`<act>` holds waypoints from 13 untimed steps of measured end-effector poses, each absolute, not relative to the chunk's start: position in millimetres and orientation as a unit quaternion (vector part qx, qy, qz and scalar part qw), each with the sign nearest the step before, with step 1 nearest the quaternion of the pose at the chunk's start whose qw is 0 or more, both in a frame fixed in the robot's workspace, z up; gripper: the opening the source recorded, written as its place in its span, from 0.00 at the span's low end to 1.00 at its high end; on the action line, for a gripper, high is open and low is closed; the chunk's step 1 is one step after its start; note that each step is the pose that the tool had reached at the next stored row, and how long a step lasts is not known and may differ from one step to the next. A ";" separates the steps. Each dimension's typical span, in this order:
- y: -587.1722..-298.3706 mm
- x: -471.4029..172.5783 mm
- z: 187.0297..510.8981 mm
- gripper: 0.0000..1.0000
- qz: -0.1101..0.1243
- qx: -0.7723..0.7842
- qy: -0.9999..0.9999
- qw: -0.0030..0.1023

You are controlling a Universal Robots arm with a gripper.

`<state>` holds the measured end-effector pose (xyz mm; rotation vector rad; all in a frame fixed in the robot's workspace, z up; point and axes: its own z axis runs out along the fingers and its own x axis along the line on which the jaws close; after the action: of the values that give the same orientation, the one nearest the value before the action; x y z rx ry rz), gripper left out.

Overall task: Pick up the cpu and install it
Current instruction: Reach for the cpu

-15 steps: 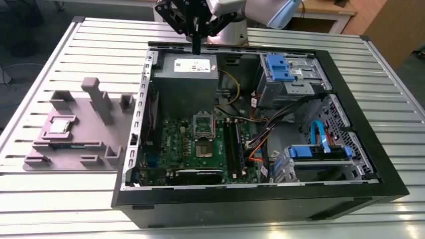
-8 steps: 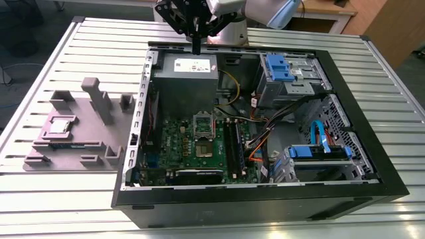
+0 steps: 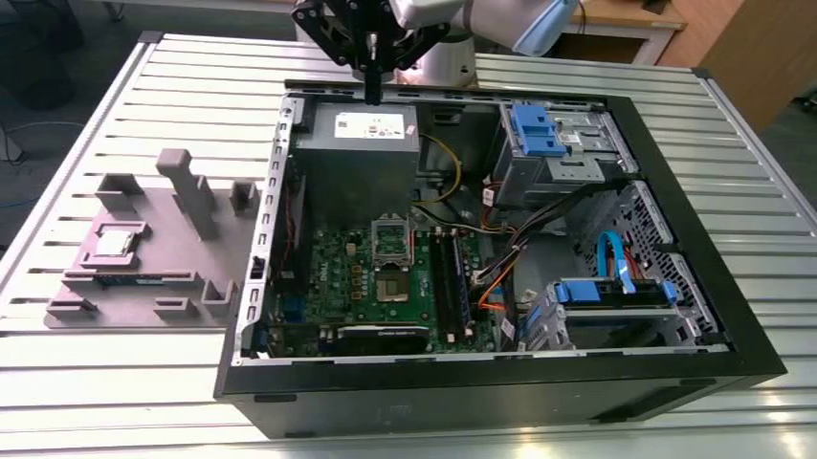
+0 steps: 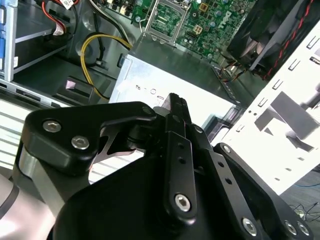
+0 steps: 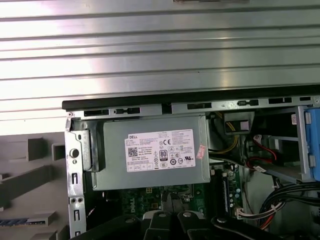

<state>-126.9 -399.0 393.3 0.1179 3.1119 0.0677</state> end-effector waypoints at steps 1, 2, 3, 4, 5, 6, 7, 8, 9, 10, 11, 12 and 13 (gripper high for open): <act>-398.9 -128.6 393.3 0.11 0.022 0.038 0.999 0.014; -398.9 -130.5 393.3 0.11 0.022 0.038 0.999 0.014; -399.0 -132.3 393.3 0.11 0.022 0.038 0.999 0.014; -398.9 -134.1 393.3 0.11 0.022 0.038 0.999 0.014; -398.9 -136.0 393.3 0.11 0.022 0.038 0.999 0.015; -398.9 -137.5 393.3 0.11 0.022 0.038 0.999 0.015; -398.9 -138.1 393.2 0.11 0.022 0.038 0.999 0.015; -398.9 -138.1 393.3 0.11 0.022 0.038 0.999 0.015; -398.9 -138.2 393.3 0.11 0.022 0.038 0.999 0.015; -398.9 -139.0 393.3 0.11 0.022 0.038 0.999 0.015; -398.9 -139.7 393.3 0.11 0.022 0.038 0.999 0.015; -398.9 -139.8 393.3 0.11 0.022 0.038 0.999 0.015; -398.9 -139.9 393.3 0.11 0.022 0.038 0.999 0.015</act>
<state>-139.9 -398.9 393.3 0.1177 3.1091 0.0677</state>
